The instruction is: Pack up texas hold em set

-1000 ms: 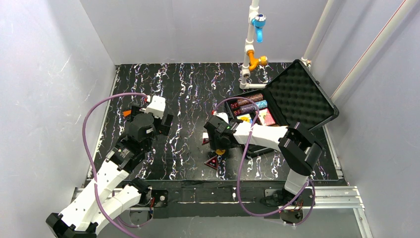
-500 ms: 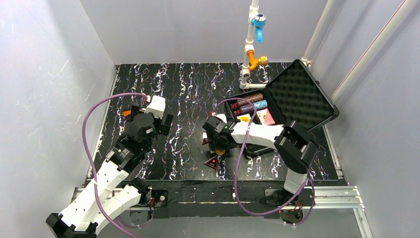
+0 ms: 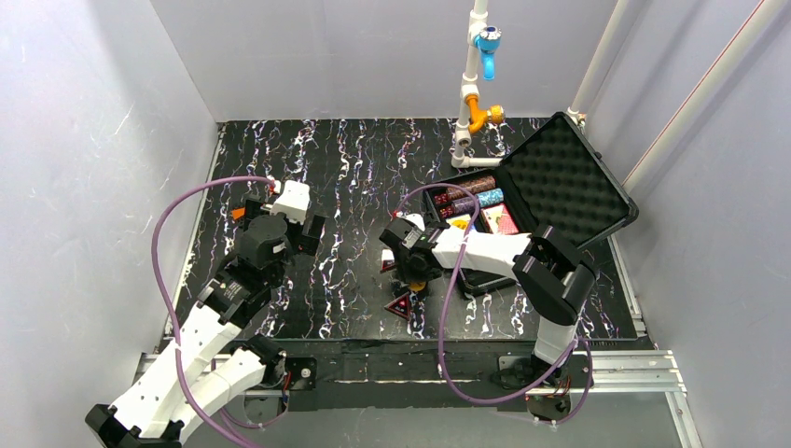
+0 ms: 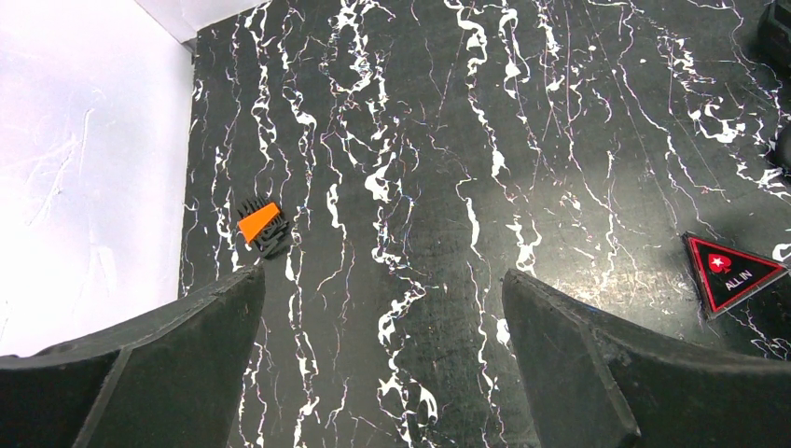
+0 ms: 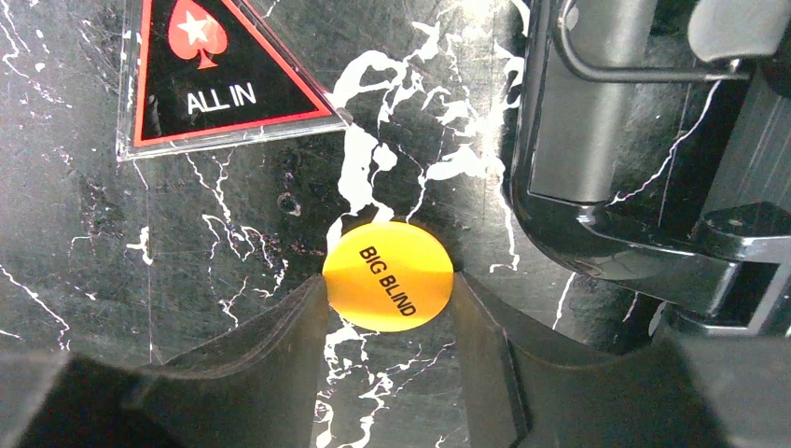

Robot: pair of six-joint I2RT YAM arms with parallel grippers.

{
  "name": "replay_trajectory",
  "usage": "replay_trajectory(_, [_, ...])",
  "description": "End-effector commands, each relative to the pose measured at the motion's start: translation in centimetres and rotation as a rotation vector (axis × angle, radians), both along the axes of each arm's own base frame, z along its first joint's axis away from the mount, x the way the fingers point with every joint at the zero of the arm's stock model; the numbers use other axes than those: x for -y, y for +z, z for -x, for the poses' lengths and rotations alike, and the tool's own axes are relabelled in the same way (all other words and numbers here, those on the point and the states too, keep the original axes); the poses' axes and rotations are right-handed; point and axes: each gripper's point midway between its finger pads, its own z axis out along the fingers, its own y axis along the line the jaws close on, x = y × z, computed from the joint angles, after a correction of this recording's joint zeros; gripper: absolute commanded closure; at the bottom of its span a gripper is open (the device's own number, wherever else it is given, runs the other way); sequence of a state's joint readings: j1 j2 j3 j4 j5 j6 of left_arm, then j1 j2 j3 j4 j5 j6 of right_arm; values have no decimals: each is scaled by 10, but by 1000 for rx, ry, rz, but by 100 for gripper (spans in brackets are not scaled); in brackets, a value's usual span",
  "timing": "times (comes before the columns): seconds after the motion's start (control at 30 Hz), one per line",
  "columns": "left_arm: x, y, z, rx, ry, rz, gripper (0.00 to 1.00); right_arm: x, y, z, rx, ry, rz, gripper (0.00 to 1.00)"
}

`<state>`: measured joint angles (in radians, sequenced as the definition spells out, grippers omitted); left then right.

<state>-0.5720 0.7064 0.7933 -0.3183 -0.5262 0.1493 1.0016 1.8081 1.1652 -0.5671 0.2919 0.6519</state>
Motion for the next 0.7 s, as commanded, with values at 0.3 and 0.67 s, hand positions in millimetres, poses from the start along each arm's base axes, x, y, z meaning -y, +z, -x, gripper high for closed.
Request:
replay_trajectory(0.3, [-1,6,2,20,-4,5,2,3,-10,5,-24,20,44,52])
replay_trajectory(0.67, [-1,6,2,19,-4,4,2,-3,17,-5,49,27,35,52])
